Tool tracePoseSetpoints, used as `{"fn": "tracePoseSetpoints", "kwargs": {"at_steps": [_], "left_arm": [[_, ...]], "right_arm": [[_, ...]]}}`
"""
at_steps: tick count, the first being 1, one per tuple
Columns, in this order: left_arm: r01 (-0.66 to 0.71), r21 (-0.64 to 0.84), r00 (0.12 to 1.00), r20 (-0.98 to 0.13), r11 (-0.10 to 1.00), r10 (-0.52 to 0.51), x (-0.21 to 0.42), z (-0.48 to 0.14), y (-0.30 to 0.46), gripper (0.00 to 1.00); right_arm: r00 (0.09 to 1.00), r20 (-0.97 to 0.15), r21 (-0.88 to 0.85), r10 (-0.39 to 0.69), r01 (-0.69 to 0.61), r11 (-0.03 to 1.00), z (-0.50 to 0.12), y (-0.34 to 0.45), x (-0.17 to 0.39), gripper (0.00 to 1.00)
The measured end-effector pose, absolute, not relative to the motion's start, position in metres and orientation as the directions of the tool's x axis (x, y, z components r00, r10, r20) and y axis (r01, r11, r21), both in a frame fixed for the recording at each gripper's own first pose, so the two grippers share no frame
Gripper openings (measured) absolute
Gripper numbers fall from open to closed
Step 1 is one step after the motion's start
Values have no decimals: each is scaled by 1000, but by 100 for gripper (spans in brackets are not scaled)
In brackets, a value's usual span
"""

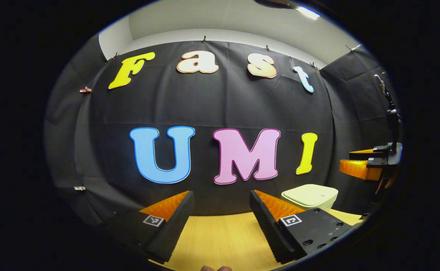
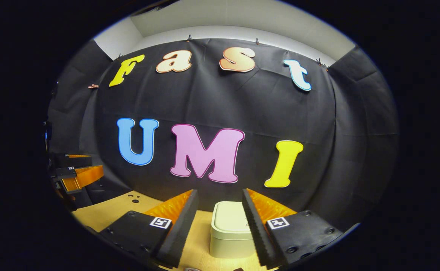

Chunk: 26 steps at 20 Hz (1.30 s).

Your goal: Press the lid of the desktop garbage bin to open it, pick up the crumpled paper on the desktop and throw it into the bin, then pick up the pop can on the desktop and drop it into the bin, and finally close the garbage bin lid.

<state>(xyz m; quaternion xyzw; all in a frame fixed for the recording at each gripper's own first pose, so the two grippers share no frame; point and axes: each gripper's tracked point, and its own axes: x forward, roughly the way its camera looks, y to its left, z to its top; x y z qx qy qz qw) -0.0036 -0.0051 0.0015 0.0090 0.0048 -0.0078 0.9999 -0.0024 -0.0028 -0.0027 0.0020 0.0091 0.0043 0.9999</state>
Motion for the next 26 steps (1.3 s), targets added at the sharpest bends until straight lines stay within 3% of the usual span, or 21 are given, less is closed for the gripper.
{"fn": "tracePoseSetpoints", "kwargs": {"at_steps": [3,7,10,15,20,22,26], "left_arm": [[19,11,1000,-13,1000,-19,-3,2,-5,96],[21,7,1000,-17,1000,-21,-1,1,-5,96],[23,12,1000,-11,1000,-23,-1,0,-5,96],[23,8,1000,-13,1000,-23,-3,-1,-3,96],[27,0,999,-26,1000,-27,-3,-8,0,96],[28,-3,999,-24,1000,-28,-3,-7,0,96],[31,0,999,-26,1000,-31,-4,-9,0,96]], "right_arm": [[1000,-24,7,4,-3,1000,-4,-5,-3,57],[999,-44,40,2,0,999,-7,-11,-2,9],[997,-72,-3,35,-36,999,-13,-11,-3,5],[949,-292,-5,116,-122,992,-36,-18,21,5],[919,-389,13,70,-70,997,-40,-57,50,5],[888,-452,45,88,-75,996,-56,-62,56,8],[794,-588,159,154,-73,985,-95,-61,67,5]]}}
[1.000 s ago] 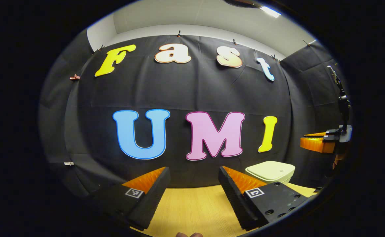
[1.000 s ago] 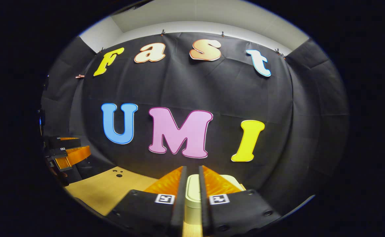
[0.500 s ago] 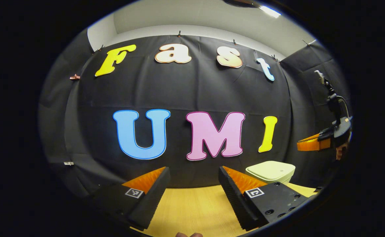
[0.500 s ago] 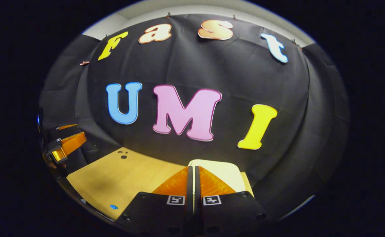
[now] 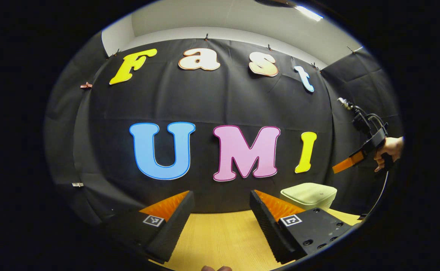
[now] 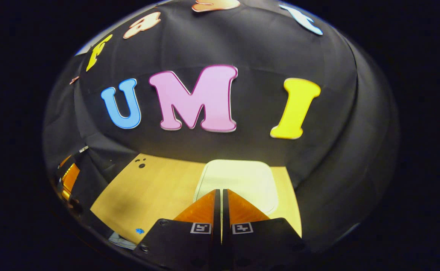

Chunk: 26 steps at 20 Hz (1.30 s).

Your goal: Press the lid of the desktop garbage bin to open it, pick up the crumpled paper on the desktop and throw it into the bin, then pick up the pop can on the desktop and drop it into the bin, and finally close the garbage bin lid.

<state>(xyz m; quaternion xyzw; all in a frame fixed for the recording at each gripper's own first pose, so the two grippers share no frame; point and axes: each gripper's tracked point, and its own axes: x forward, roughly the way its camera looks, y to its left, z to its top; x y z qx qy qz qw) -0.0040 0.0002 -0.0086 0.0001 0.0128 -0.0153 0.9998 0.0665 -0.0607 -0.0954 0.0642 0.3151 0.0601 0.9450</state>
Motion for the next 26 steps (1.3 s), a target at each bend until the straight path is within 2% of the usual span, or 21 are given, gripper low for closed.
{"fn": "tracePoseSetpoints", "kwargs": {"at_steps": [8,15,26], "left_arm": [[28,-10,999,-31,1000,-28,-6,-11,-1,96],[7,-18,999,-41,1000,-8,-7,-15,4,96],[-10,-13,999,-54,1000,9,-5,-18,7,96]], "right_arm": [[697,-699,132,158,-91,987,-146,-61,88,5],[674,-728,102,127,-76,992,-174,-73,100,5],[621,-770,121,144,-80,989,-198,-80,99,6]]}}
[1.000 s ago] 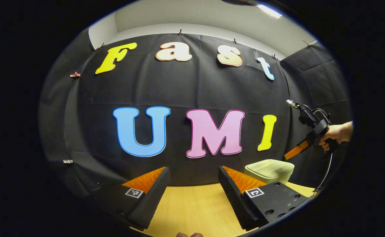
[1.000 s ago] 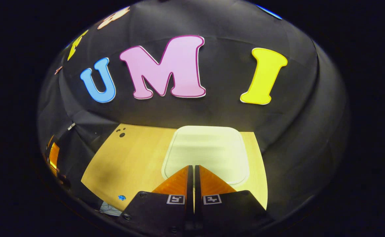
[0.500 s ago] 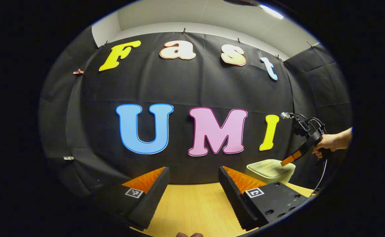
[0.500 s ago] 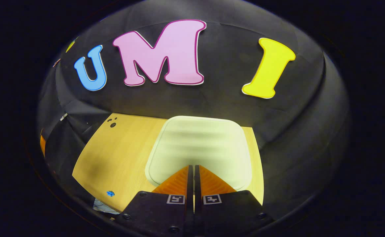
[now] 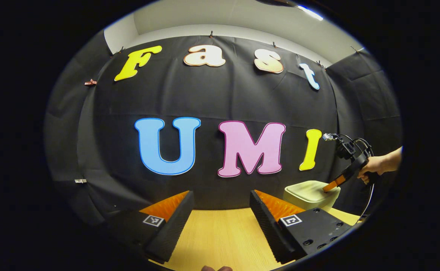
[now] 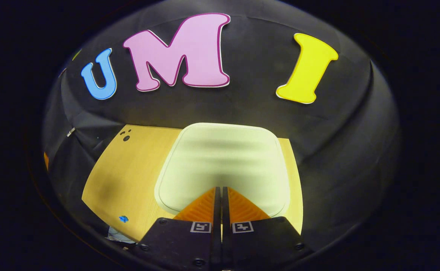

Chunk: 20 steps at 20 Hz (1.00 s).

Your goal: Press the lid of the desktop garbage bin to open it, pick up the crumpled paper on the desktop and throw it into the bin, then pick up the pop can on the desktop and drop it into the bin, and finally close the garbage bin lid.

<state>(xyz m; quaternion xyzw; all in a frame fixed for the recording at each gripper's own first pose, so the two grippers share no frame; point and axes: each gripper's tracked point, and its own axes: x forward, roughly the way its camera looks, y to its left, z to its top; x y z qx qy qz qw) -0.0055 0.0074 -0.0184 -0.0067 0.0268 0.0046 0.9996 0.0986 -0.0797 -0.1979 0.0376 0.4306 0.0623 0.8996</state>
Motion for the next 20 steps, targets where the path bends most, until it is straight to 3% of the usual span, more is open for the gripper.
{"fn": "tracePoseSetpoints", "kwargs": {"at_steps": [4,20], "left_arm": [[-14,-14,999,-47,1000,13,-6,-17,7,96],[-4,6,999,-36,1000,4,-7,-12,0,96]], "right_arm": [[621,-759,196,193,-64,978,-193,-78,100,6],[882,-450,147,137,-78,986,-115,-89,127,5]]}}
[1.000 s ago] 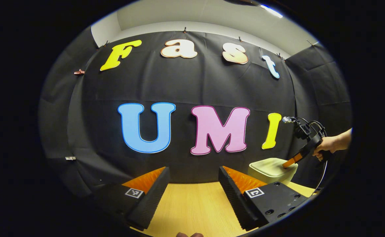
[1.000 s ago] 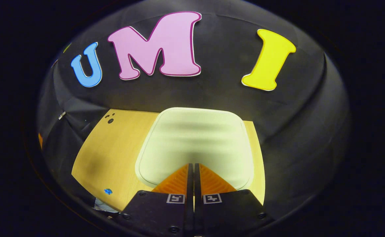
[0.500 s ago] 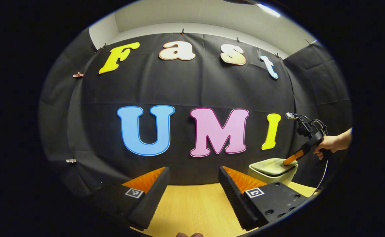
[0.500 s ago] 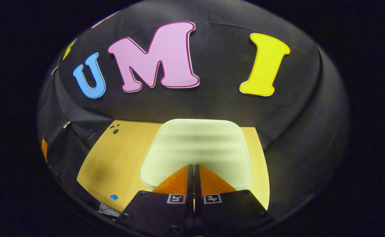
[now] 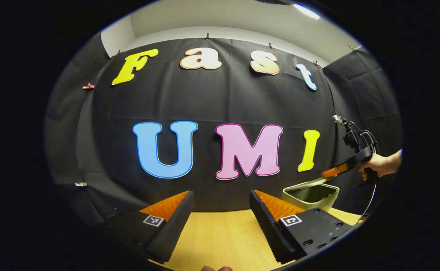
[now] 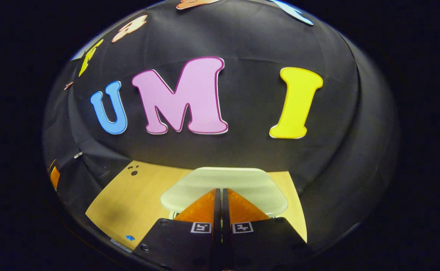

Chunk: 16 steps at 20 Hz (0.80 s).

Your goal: Press the lid of the desktop garbage bin to open it, pick up the crumpled paper on the desktop and throw it into the bin, then pick up the pop can on the desktop and drop it into the bin, and finally close the garbage bin lid.

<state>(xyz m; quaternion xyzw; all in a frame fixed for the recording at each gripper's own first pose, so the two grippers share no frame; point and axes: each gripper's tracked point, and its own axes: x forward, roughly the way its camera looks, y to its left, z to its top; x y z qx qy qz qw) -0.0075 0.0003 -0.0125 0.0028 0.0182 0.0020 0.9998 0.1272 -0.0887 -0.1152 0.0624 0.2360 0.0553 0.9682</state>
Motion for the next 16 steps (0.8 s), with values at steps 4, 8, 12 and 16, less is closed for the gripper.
{"fn": "tracePoseSetpoints", "kwargs": {"at_steps": [4,8,12,16], "left_arm": [[-11,2,999,-42,1000,11,-8,-14,2,96],[-10,4,999,-45,1000,10,-8,-16,3,96],[-10,-1,999,-54,1000,10,-8,-20,5,96],[-9,-3,998,-66,1000,9,-9,-25,9,100]], "right_arm": [[928,-360,122,93,-52,991,-92,-95,132,5],[951,-297,135,89,-51,990,-74,-94,131,6],[964,-246,114,96,-70,991,-60,-90,126,17],[969,-219,75,116,-101,992,-49,-77,112,29]]}}
